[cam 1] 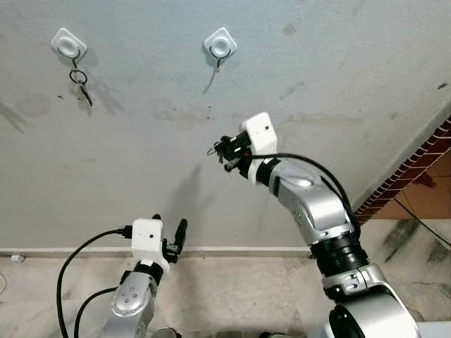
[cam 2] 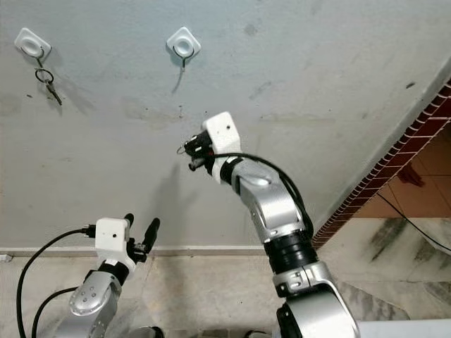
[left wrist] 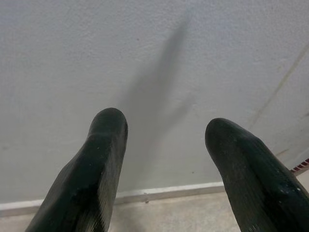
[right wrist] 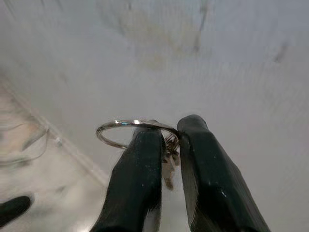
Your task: Hang keys on a hook
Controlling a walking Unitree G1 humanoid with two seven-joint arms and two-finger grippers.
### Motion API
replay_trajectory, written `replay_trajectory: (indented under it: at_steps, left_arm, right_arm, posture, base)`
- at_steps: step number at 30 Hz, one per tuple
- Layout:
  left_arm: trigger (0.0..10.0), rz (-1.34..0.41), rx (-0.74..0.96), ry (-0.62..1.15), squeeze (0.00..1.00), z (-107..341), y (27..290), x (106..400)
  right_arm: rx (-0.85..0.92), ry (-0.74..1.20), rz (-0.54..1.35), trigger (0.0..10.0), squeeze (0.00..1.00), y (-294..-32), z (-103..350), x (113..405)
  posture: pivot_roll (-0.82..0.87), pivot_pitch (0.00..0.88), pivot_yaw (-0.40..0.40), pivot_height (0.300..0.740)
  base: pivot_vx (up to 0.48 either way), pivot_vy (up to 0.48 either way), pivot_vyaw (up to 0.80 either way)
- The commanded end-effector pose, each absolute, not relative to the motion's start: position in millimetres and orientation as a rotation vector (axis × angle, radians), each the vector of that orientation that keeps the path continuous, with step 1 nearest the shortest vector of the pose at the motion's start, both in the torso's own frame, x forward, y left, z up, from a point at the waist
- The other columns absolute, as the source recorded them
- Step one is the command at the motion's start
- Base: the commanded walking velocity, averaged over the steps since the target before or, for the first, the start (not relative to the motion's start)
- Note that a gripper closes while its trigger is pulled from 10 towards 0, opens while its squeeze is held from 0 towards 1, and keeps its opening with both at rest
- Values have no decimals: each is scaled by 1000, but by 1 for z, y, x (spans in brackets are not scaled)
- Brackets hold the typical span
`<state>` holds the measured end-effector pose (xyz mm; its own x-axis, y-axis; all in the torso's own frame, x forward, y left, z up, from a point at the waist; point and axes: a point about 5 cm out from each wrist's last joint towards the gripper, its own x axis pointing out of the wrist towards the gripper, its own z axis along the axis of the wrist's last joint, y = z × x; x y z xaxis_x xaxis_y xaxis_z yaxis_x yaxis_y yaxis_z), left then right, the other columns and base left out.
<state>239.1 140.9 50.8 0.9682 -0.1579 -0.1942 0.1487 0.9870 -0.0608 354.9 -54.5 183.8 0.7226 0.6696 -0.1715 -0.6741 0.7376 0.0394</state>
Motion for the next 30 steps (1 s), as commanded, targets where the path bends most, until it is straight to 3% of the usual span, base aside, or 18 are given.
replay_trajectory:
  at_steps: [1,8,24,30]
  left_arm:
    - [10000,-178,-47,206,0,51,137,238]
    - [10000,-195,-57,213,0,51,135,238]
    - [10000,-226,-66,227,0,50,132,239]
    - [10000,-239,-66,232,0,50,131,239]
  right_arm:
    - [-9,291,727,10000,0,-62,170,355]
    - [-44,494,696,10000,0,-87,131,341]
    - [-82,595,774,10000,0,-119,119,316]
    - [84,548,813,10000,0,-113,138,319]
  posture:
    - [71,184,-22,740]
    - [69,187,-21,740]
    - [62,181,-12,740]
    - [63,175,-10,740]
  base:
    - [0,0,0]
    - [0,0,0]
    - [0,0,0]
    - [0,0,0]
